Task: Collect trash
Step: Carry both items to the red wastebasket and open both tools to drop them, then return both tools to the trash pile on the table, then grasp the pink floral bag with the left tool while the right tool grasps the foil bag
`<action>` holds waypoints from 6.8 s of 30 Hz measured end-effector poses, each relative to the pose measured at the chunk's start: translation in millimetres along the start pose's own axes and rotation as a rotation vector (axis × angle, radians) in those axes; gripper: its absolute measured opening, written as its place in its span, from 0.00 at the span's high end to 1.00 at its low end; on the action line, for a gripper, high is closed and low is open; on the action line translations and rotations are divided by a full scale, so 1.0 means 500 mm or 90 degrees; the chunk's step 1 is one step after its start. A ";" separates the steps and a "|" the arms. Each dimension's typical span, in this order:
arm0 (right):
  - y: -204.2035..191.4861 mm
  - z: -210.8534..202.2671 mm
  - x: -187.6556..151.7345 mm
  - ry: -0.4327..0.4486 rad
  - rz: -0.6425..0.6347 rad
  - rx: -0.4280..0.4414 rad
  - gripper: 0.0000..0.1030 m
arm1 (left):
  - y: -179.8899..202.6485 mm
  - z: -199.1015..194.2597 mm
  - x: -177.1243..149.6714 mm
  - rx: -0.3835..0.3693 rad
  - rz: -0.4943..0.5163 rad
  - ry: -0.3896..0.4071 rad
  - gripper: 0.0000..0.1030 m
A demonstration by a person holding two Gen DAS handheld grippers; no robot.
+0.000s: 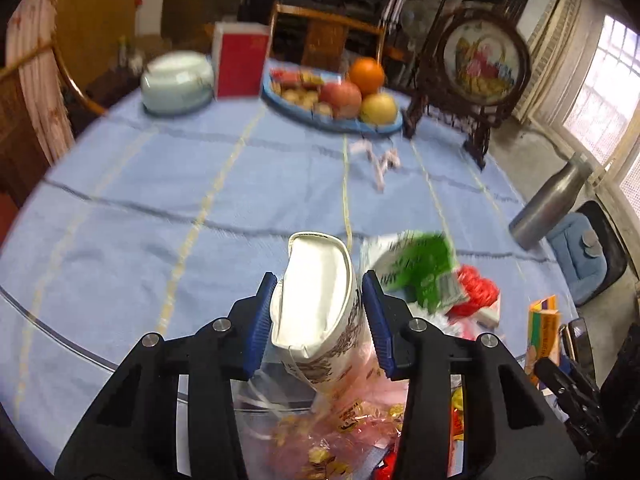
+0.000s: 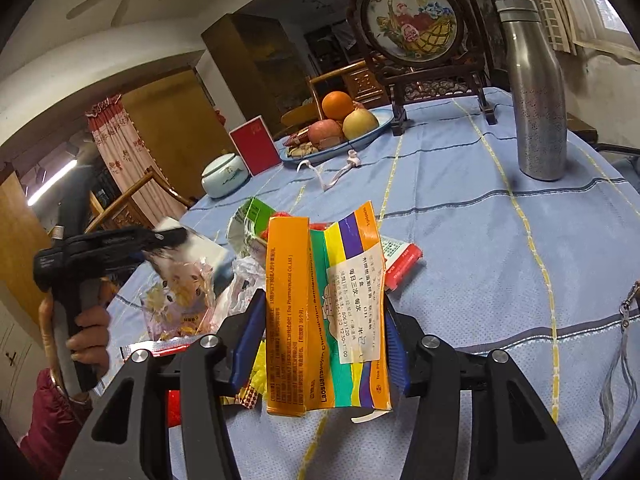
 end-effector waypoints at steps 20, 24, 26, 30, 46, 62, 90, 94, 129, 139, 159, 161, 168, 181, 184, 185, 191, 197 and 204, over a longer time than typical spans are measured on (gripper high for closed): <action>-0.233 -0.127 0.011 0.030 -0.064 0.149 0.49 | -0.202 -0.465 -0.132 0.135 -0.061 0.157 0.57; -0.340 -0.141 -0.034 0.006 -0.123 0.200 0.49 | -0.292 -0.559 -0.249 0.206 -0.093 0.155 0.57; -0.402 -0.144 -0.062 -0.012 -0.154 0.230 0.49 | -0.340 -0.588 -0.314 0.245 -0.118 0.143 0.57; -0.520 -0.141 -0.125 -0.063 -0.197 0.290 0.49 | -0.479 -0.613 -0.473 0.294 -0.216 0.081 0.57; -0.849 -0.073 -0.390 -0.268 -0.366 0.366 0.49 | -0.718 -0.706 -0.671 0.475 -0.353 0.101 0.06; -1.105 -0.049 -0.657 -0.412 -0.513 0.447 0.32 | -0.739 -0.809 -0.677 0.476 -0.348 0.184 0.07; -0.685 -0.067 -0.303 -0.170 -0.274 0.299 0.17 | -0.443 -0.595 -0.466 0.310 -0.191 0.155 0.07; -0.582 -0.074 -0.247 -0.138 -0.218 0.274 0.16 | -0.379 -0.545 -0.428 0.269 -0.169 0.148 0.07; -0.179 -0.064 -0.131 0.002 -0.124 0.028 0.93 | -0.138 -0.271 -0.341 0.168 -0.031 0.040 0.06; -0.044 -0.107 -0.100 0.035 -0.072 -0.027 0.92 | 0.004 -0.126 -0.254 0.090 0.053 0.006 0.06; 0.002 -0.088 -0.107 -0.003 -0.004 0.044 0.70 | 0.044 -0.012 -0.168 0.015 0.030 -0.013 0.60; 0.000 -0.097 -0.104 0.007 -0.005 0.044 0.62 | 0.042 -0.023 -0.167 0.009 0.029 -0.007 0.65; -0.012 -0.114 -0.099 0.021 0.008 0.067 0.17 | 0.031 -0.042 -0.178 -0.003 0.017 -0.005 0.65; -0.044 -0.064 -0.103 -0.015 -0.016 0.023 0.29 | -0.003 -0.087 -0.213 0.052 0.032 0.015 0.59; -0.040 -0.048 -0.109 -0.037 -0.014 0.029 0.65 | 0.016 -0.072 -0.212 0.052 0.044 0.010 0.38; -0.038 -0.042 -0.113 -0.048 -0.008 0.037 0.68 | 0.023 -0.065 -0.212 0.056 0.051 0.009 0.35; -0.034 -0.046 -0.112 -0.041 -0.018 0.036 0.72 | 0.018 -0.013 -0.215 0.121 0.079 -0.012 0.29; -0.041 -0.047 -0.115 -0.041 -0.031 0.043 0.72 | -0.017 0.009 -0.212 0.120 0.051 -0.032 0.61; -0.048 -0.076 -0.098 -0.006 -0.027 0.053 0.75 | -0.014 -0.091 -0.195 0.070 0.030 0.024 0.70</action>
Point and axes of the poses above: each gripper's, at about its wrist camera, not at the fingertips, and z roughly the way its jaws point, y to its right, x to its top, the point moved 8 cm from there along z, roughly the way its jaws point, and after that the axes turned 6 degrees about -x, right-handed, at the moved point
